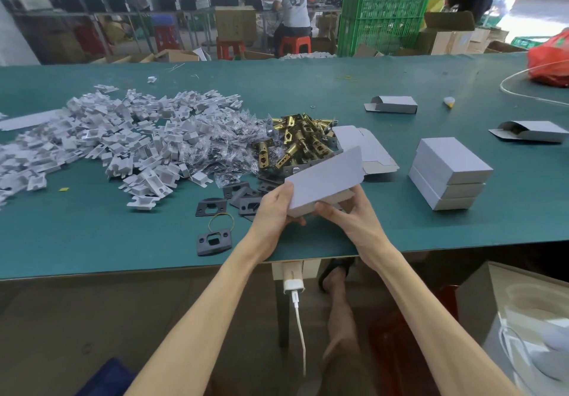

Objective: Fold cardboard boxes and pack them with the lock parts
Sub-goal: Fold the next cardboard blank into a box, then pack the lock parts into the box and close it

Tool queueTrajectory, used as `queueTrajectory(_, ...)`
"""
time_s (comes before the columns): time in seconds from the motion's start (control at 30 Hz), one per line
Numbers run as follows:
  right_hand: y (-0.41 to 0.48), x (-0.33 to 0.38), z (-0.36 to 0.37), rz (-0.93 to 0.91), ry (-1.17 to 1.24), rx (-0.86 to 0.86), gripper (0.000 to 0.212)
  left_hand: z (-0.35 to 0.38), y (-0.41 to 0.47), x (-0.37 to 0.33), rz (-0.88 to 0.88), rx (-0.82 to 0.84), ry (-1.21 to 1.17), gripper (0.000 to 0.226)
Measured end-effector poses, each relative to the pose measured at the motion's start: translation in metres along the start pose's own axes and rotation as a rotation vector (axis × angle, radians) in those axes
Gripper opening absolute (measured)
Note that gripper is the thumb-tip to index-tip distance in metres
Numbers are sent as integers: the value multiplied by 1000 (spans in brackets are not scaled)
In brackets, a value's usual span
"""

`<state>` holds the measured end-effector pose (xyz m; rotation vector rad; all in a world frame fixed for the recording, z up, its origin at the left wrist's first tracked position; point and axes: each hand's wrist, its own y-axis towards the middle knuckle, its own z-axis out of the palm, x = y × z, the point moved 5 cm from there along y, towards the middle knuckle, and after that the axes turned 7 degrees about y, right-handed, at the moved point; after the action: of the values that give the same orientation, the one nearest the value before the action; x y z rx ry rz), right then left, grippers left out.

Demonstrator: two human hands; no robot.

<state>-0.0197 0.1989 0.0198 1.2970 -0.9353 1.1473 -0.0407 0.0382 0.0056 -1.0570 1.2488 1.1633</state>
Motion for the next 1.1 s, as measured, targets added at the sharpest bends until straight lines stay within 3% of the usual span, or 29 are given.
queueTrajectory(0.17,0,0,-3,6,119,-52,75,4,-2,-5,61,82,20,38)
queueTrajectory(0.3,0,-2,-10,46,264,-115,92,6,-5,-6,54,148,135,85)
queueTrajectory(0.37,0,-1,-11,45,165,-122,100,8,-5,-7,83,190,244,85)
queueTrajectory(0.47,-1,-1,-7,7,-6,-89,82,15,-6,-6,133,221,355,68)
queueTrajectory(0.63,-1,2,2,-51,-87,-27,36,13,-8,-4,126,199,185,35)
queueTrajectory(0.87,1,-2,-5,12,-7,-111,30,-4,-2,5,-6,-15,-41,48)
queueTrajectory(1.1,25,3,0,18,-235,-129,21,-4,-4,-1,-37,-74,-183,42)
